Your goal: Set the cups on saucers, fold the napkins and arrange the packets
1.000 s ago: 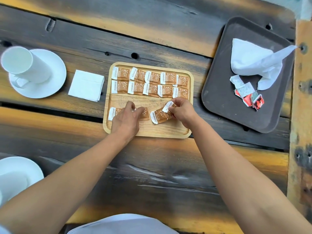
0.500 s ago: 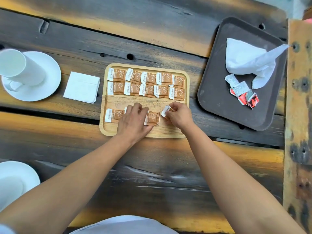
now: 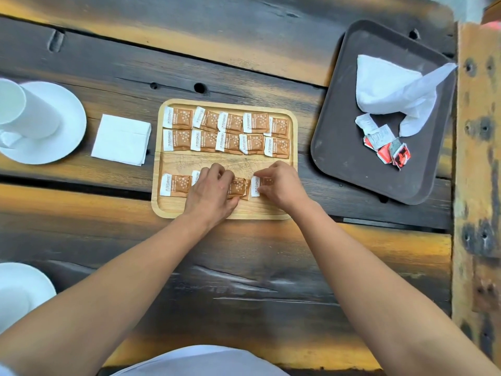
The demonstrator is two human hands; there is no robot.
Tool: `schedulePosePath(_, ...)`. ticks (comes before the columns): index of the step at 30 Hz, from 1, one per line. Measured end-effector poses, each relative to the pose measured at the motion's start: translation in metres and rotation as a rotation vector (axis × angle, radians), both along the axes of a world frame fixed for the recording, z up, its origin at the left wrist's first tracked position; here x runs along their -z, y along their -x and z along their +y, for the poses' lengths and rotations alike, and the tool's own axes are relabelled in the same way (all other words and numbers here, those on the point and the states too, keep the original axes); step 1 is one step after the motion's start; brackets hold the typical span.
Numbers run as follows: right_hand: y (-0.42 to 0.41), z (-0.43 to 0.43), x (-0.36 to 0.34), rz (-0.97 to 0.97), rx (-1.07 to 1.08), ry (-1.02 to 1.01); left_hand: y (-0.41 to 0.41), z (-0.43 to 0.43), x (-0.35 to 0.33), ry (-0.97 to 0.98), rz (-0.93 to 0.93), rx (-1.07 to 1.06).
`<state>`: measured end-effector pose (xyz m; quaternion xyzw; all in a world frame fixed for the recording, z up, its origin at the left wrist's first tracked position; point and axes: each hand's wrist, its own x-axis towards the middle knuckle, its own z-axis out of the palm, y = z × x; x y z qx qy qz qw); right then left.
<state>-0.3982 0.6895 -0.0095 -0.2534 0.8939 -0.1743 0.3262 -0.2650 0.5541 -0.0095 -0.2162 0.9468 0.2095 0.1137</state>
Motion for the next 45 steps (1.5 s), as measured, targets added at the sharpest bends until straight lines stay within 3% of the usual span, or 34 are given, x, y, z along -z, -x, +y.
schedulePosePath(5,-0.009,0.007,0.0,0.096,-0.09,-0.014,0.0,-0.004,-0.003,-0.026,-0.006,-0.016)
schedulePosePath(17,-0.011,0.013,-0.01,0.135,0.089,0.127,-0.003,-0.008,-0.005,-0.029,0.025,-0.002)
schedulePosePath(20,-0.001,0.024,-0.028,0.007,0.099,0.217,0.002,0.001,-0.008,-0.05,0.075,0.031)
schedulePosePath(24,-0.005,0.039,-0.035,-0.146,-0.024,0.159,0.018,0.033,-0.013,-0.133,0.108,0.099)
schedulePosePath(28,-0.005,0.052,-0.026,-0.264,0.264,0.221,0.036,0.059,-0.012,-0.218,0.129,0.114)
schedulePosePath(31,0.003,0.057,-0.018,-0.176,0.395,0.184,0.04,0.062,-0.007,-0.265,0.158,0.052)
schedulePosePath(45,0.021,0.048,-0.004,0.044,0.222,0.065,0.031,0.044,0.01,-0.266,0.105,-0.006)
